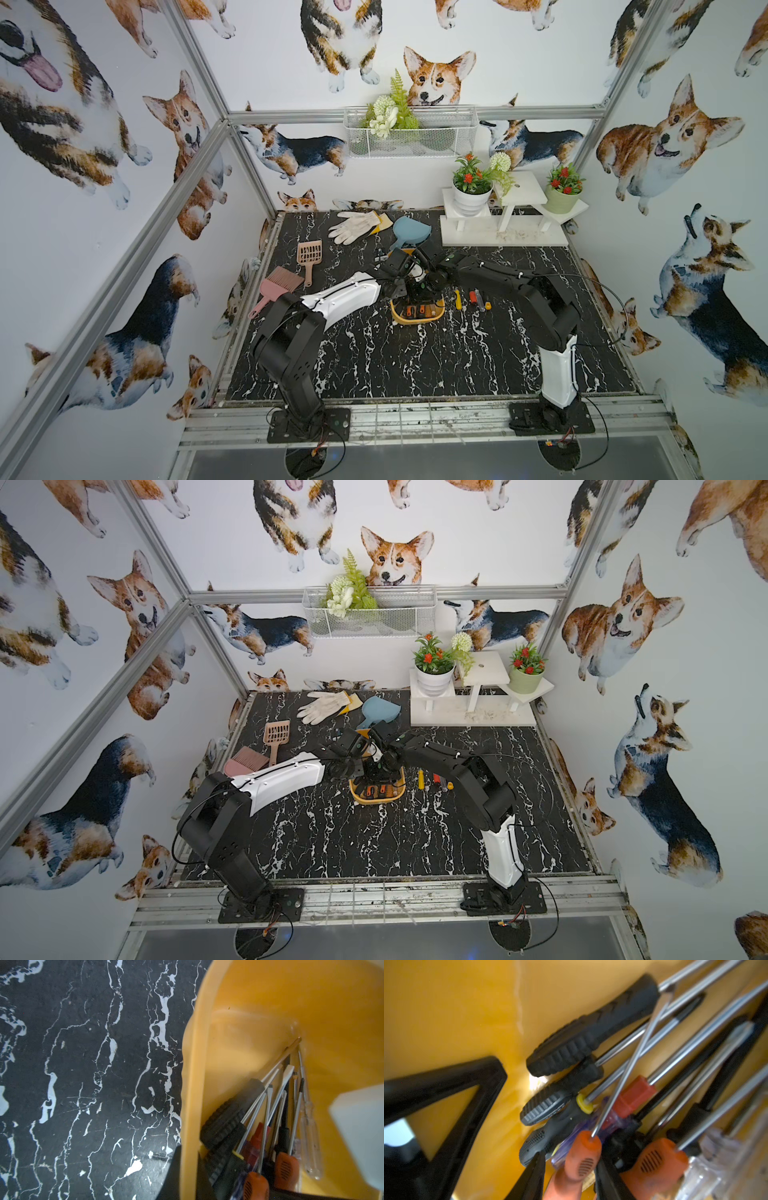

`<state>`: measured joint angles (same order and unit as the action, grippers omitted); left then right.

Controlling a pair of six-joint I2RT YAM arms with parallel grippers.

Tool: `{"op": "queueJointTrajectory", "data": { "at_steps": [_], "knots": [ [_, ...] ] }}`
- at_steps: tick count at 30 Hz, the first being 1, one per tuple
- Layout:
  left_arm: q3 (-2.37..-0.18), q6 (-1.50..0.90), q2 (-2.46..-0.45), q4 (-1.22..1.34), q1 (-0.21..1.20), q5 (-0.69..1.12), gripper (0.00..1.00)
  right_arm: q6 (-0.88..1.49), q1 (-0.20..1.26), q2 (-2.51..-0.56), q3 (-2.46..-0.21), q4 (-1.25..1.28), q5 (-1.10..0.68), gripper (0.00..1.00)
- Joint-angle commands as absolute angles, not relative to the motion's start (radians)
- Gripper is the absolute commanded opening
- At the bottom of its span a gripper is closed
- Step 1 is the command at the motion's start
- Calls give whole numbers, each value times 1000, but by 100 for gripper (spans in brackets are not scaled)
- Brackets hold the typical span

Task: Take out the screwdriver from the storage box
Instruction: Pick up the screwdriver from the storage box.

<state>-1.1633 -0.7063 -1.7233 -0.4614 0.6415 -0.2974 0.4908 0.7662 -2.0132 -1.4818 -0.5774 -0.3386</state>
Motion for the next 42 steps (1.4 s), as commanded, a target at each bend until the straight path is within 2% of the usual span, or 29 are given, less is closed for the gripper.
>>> {"op": "queueJointTrajectory", "data": {
  "at_steps": [1, 4, 11, 15, 31, 42],
  "knots": [
    [-1167, -715, -1718, -414, 638, -315, 0, 463, 765, -2029, -1492, -734, -186, 44],
    [-1167, -714, -1721, -414, 638, -315, 0, 456, 764, -2024, -1494, -735, -178, 40],
    [-1167, -713, -1718, -417, 638, -317, 0, 471, 765, -2015, -1485, -712, -211, 20],
    [-1167, -712, -1714, -421, 638, -320, 0, 482, 765, -1989, -1470, -688, -223, 13],
    [-1172, -714, -1721, -423, 638, -324, 0, 483, 737, -1872, -1450, -636, -213, 0],
    [-1164, -716, -1724, -419, 638, -323, 0, 505, 659, -1813, -1407, -578, -283, 0]
  ]
}}
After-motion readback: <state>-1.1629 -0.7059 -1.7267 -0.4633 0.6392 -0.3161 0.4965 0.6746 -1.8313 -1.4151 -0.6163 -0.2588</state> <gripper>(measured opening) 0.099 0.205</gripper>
